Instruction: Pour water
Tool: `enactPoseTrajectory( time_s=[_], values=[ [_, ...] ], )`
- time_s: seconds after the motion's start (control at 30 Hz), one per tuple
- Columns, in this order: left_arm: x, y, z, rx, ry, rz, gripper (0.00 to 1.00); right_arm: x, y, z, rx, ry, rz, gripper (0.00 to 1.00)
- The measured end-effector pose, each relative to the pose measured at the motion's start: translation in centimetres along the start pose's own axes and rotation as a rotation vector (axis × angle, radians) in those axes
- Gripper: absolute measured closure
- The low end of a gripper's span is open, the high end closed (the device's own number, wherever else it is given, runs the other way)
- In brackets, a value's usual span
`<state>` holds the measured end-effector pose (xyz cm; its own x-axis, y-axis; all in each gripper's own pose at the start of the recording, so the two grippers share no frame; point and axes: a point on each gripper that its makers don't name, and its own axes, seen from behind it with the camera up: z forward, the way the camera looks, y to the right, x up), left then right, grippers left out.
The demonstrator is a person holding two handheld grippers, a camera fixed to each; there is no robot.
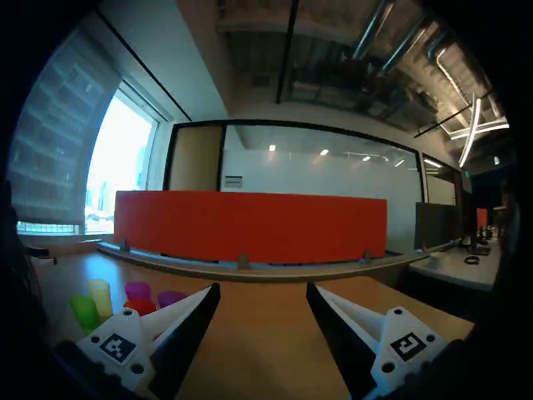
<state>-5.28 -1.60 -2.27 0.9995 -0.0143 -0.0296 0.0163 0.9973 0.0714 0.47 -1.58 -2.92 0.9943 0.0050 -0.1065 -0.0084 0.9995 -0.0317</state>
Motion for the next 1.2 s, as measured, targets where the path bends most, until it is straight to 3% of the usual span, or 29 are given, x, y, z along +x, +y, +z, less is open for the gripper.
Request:
enactPoseTrajectory(
  time_s=[0.47, 1.2],
  values=[
    [0.0, 0.0, 0.0, 0.0, 0.0, 0.0, 0.01, -2.2, 0.3, -0.3, 0.013, 0.014, 0.0, 0.0],
    [0.0, 0.0, 0.0, 0.0, 0.0, 0.0, 0.01, -5.0, 1.8, 0.1, -0.003, -0.023, 0.027, 0.0]
  ],
)
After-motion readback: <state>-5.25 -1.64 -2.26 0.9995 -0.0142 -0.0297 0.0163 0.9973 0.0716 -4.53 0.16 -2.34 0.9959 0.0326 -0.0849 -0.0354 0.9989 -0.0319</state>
